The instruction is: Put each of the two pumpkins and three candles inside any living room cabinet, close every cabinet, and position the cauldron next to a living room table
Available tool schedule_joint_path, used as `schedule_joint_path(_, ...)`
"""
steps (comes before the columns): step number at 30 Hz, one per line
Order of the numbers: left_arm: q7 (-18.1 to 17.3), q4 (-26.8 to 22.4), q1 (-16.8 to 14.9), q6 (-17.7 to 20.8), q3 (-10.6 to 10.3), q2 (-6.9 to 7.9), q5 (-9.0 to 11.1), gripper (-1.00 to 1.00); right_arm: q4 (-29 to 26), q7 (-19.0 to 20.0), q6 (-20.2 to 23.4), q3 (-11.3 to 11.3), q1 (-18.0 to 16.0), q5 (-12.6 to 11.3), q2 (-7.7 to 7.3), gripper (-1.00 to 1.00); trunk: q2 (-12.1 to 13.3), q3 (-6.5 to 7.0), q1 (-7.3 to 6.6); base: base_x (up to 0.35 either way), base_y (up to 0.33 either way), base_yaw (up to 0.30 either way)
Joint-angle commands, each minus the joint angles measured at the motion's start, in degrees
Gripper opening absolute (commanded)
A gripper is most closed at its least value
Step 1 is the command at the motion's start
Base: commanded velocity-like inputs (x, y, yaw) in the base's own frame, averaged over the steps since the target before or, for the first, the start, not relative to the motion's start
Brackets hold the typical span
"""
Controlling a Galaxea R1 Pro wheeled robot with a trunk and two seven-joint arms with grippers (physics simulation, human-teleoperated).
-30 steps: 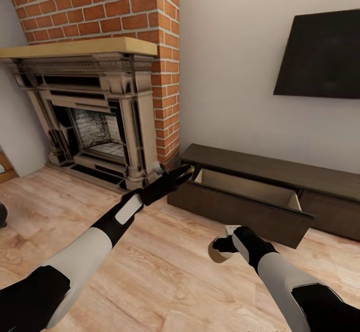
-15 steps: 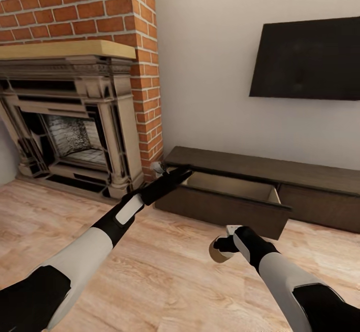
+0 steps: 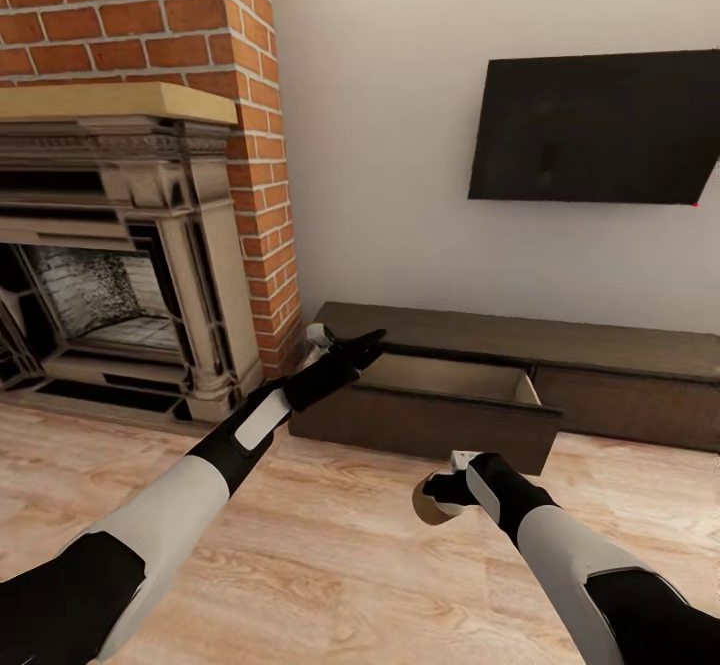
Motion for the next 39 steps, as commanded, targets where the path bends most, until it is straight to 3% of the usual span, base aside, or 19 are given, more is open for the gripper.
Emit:
schedule_joint_path(1, 0.01, -0.03, 0.00, 0.00, 0.00, -0.07, 0.00, 1.00, 0.03, -0.06, -0.07, 0.00, 0.00, -0.16, 0.00, -1.00, 0.00, 0.07, 0.00, 0.127, 0.255, -0.232)
schedule_joint_path(21, 0.08, -0.08, 0.01, -0.09, -0.08, -0.56, -0.08, 1.00, 0.04, -0.06, -0.13, 0.00, 0.00, -0.17, 0.00, -1.00, 0.00, 1.43, 0.00, 0.190, 0.230, -0.231)
schedule_joint_path(39, 0.17, 0.01, 0.05, -1.20, -0.44, -0.61, -0.01, 1.00, -0.03, -0.32, -0.09, 0.07, 0.00, -0.05, -0.01, -1.00, 0.00, 1.72, 0.00, 0.299, 0.014, -0.153)
